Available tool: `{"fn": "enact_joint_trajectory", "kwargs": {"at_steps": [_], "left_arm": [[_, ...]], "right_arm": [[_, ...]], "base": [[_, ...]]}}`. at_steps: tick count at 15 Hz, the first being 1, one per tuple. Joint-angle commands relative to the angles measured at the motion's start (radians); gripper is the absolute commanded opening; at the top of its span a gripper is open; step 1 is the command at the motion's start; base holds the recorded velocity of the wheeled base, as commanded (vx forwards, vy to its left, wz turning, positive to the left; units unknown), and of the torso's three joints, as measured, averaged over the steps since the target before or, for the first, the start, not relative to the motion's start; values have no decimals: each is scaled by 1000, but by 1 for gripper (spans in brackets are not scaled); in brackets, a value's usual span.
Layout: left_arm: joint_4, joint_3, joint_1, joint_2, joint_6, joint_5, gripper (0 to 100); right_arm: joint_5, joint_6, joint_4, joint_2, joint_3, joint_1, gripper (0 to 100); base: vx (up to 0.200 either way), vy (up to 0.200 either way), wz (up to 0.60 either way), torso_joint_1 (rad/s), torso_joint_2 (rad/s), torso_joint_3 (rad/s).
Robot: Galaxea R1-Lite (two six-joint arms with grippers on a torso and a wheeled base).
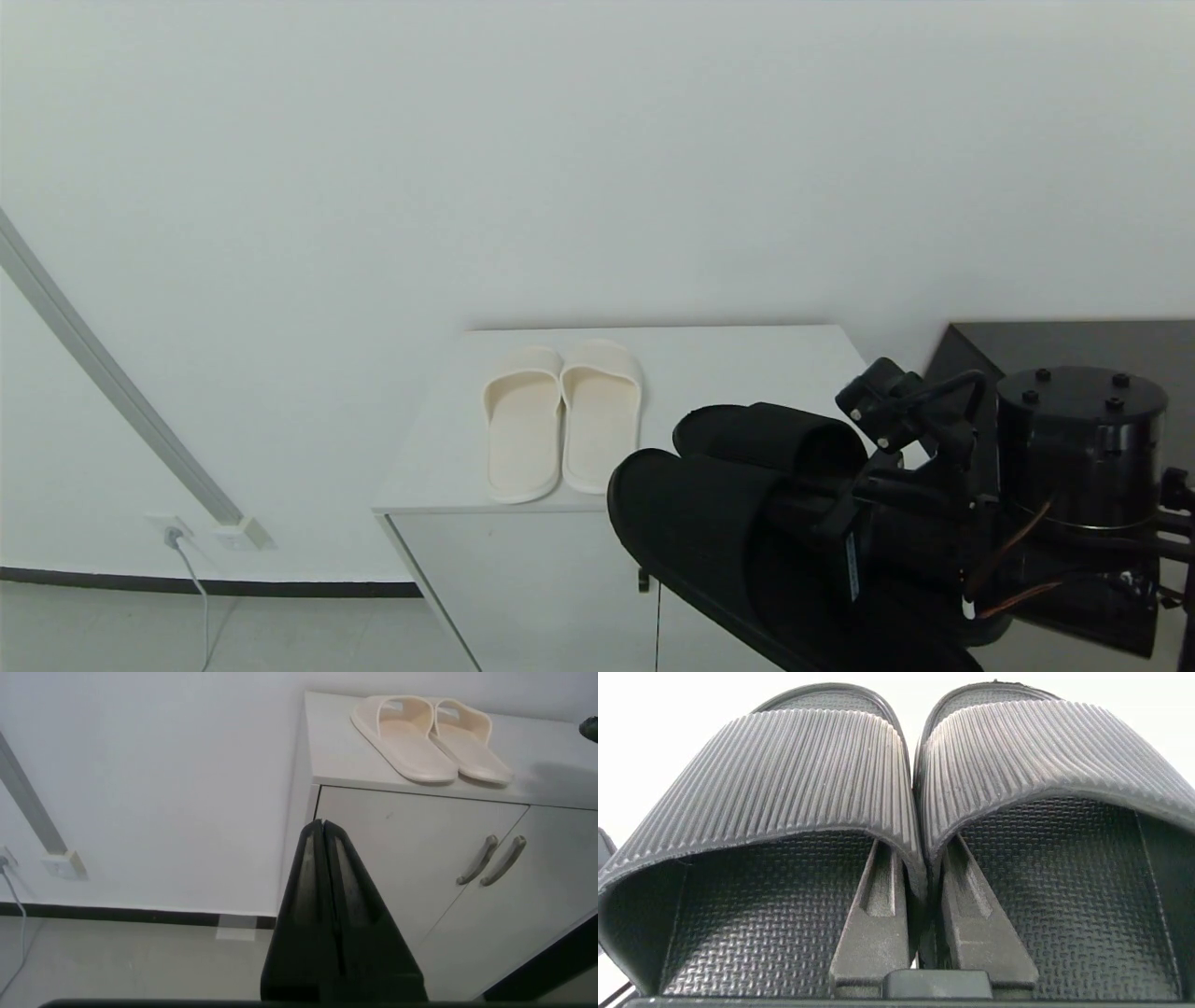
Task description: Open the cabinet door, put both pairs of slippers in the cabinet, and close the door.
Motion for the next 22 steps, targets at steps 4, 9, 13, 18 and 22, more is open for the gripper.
{"fn": "enact_joint_trajectory", "kwargs": {"at_steps": [4,9,13,18,22], "left_arm": [[0,0,0,1,0,0,0],[0,0,0,1,0,0,0],[0,0,0,1,0,0,0],[0,0,0,1,0,2,0],[0,0,0,1,0,0,0]], "right_arm": [[1,0,-1,4,5,5,0],[4,-15,-3,4,18,8,0],[7,-26,-4,5,21,8,0],[9,-26,-4,13,23,10,0],[10,-26,-4,13,32,20,0]], "base": [[-150,0,0,5,2,2],[-120,0,0,-2,-1,1],[0,0,0,0,0,0],[0,0,0,0,0,0],[0,0,0,0,0,0]]}}
